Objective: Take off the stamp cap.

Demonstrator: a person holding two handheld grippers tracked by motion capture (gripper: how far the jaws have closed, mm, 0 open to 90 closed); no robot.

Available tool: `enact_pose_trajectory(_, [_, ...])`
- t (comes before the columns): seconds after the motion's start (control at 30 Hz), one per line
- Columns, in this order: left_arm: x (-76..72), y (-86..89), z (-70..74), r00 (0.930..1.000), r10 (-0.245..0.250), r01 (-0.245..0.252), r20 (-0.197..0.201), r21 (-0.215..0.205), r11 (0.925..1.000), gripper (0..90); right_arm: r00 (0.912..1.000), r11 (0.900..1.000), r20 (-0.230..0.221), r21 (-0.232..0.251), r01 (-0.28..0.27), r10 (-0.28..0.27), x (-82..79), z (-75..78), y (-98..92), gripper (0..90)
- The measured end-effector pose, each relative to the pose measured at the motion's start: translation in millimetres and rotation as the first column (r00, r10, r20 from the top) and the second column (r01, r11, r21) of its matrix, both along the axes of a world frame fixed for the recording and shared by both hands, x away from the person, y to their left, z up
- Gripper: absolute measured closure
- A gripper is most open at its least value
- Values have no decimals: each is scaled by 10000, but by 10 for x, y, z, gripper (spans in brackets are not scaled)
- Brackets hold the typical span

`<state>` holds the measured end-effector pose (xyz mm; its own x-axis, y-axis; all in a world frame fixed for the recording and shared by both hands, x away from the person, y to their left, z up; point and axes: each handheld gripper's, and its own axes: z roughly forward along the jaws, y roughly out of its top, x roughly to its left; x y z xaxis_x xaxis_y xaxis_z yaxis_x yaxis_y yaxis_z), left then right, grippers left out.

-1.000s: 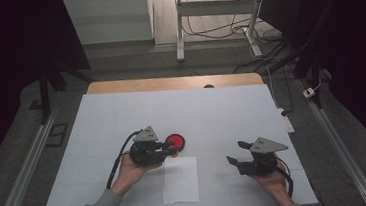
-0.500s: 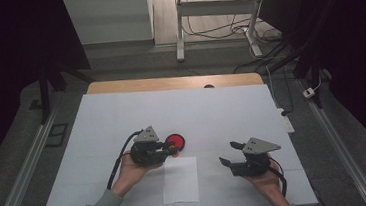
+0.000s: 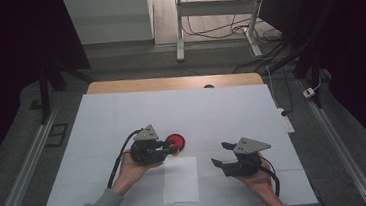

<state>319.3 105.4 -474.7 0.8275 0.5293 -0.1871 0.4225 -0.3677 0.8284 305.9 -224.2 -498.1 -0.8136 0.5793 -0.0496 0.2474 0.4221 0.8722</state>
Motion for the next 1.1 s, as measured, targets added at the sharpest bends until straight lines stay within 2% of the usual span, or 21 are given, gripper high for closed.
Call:
enact_pose_trajectory(0.33, [-3, -8, 13, 10000, -49, 49, -5, -23, 10000, 721, 9991, 9990, -53, -137, -432, 431, 7, -10, 226, 295])
enact_pose_trajectory(1.1, [19, -140, 42, 9996, -284, 283, -5, -152, 9995, 721, 9934, 9933, -81, -127, -1146, 1145, 46, -48, 572, 295])
